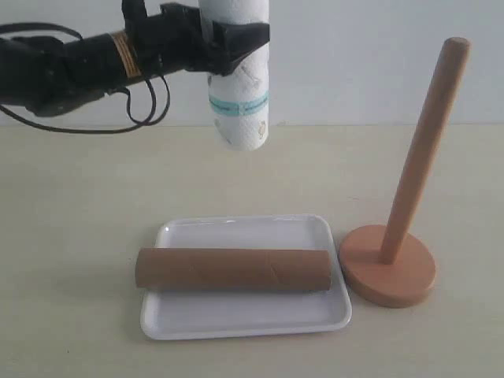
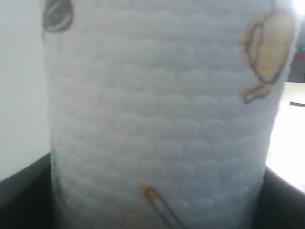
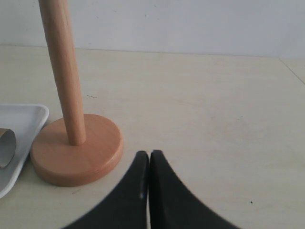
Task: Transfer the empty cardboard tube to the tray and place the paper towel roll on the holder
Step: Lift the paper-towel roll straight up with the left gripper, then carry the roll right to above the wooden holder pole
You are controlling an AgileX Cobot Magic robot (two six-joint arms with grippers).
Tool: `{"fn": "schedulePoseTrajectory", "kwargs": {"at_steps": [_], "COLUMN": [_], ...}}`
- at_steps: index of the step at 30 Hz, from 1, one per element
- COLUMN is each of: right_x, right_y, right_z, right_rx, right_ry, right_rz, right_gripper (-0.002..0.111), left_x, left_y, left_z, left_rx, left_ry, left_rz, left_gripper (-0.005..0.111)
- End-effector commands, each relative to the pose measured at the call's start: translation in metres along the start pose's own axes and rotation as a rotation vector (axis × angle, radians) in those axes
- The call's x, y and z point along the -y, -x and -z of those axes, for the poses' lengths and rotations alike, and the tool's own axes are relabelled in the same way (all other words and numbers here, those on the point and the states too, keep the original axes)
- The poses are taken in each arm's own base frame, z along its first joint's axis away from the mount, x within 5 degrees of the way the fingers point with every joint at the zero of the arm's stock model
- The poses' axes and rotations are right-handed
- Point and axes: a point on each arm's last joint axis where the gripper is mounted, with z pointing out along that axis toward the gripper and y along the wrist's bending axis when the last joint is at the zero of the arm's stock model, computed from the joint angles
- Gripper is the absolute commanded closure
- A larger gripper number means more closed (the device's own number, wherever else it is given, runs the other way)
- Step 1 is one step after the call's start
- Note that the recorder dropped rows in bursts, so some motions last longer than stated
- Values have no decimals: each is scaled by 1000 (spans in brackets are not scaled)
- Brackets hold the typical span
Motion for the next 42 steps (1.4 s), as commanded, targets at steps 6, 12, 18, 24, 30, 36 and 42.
{"fn": "schedulePoseTrajectory", "kwargs": {"at_steps": [6, 12, 18, 24, 30, 36, 42], "right_x": [0, 0, 0, 0, 0, 0, 0], "right_y": [1, 1, 1, 1, 1, 1, 1], "right_z": [0, 0, 0, 0, 0, 0, 0], "right_rx": [9, 9, 9, 9, 9, 9, 9], "right_ry": [2, 2, 2, 2, 2, 2, 2], "right_rz": [0, 0, 0, 0, 0, 0, 0], "right_gripper": [108, 108, 108, 108, 108, 108, 108], "left_x": [86, 123, 137, 149, 173, 187, 197], "left_y": [75, 110, 147, 180, 200, 215, 223], "left_z": [-16, -24, -32, -37, -40, -42, -48], "left_rx": [-3, 85, 118, 165, 188, 204, 229], "left_ry": [-106, -100, -40, -32, -99, -53, -79], "left_rz": [-126, -35, -21, 38, 53, 54, 91], "left_gripper": [103, 103, 103, 103, 103, 103, 103]}}
